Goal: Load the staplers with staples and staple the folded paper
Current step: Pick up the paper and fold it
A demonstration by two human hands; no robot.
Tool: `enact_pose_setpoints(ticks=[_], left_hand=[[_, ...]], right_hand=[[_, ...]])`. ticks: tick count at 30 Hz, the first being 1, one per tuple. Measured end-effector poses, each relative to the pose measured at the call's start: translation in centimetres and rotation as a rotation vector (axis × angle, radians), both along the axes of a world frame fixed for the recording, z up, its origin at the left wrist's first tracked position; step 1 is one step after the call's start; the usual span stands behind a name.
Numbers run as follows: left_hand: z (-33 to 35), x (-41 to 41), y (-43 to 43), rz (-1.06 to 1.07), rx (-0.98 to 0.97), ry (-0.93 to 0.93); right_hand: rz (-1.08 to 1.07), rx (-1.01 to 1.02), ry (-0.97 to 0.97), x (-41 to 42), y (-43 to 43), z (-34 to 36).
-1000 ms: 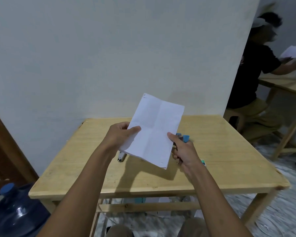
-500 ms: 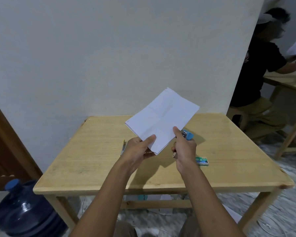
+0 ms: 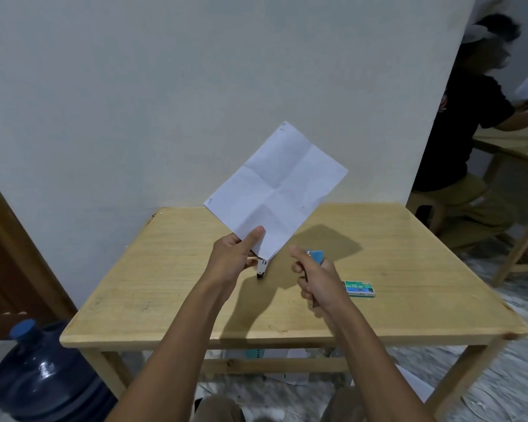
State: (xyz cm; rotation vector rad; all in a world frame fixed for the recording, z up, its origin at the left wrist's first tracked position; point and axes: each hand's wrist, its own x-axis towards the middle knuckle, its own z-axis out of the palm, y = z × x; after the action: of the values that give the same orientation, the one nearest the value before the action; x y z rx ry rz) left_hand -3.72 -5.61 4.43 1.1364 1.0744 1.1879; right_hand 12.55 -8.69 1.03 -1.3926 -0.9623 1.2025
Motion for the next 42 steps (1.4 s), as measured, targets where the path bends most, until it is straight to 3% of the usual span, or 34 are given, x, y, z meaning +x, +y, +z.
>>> enact_pose_setpoints(ticks=[9, 18, 33, 42], left_hand=[[-0.3, 0.2, -0.3, -0.016, 0.01, 0.011], [-0.1, 0.0, -0.5, -0.07, 0.086, 0.063], [-0.8, -0.1, -0.8, -0.087, 0.093, 0.118], [-0.9, -0.4, -0.8, -0.093, 0.072, 0.108]], right_hand=[[0.096, 0.155, -0.018, -1.8, 0.1, -0.7], [0.342, 0.258, 0.002, -1.6, -1.5, 0.1], [0.411, 0.258, 0.141, -2.6, -0.4, -0.8], [0.361, 0.257, 0.126, -2.5, -1.1, -0.1]])
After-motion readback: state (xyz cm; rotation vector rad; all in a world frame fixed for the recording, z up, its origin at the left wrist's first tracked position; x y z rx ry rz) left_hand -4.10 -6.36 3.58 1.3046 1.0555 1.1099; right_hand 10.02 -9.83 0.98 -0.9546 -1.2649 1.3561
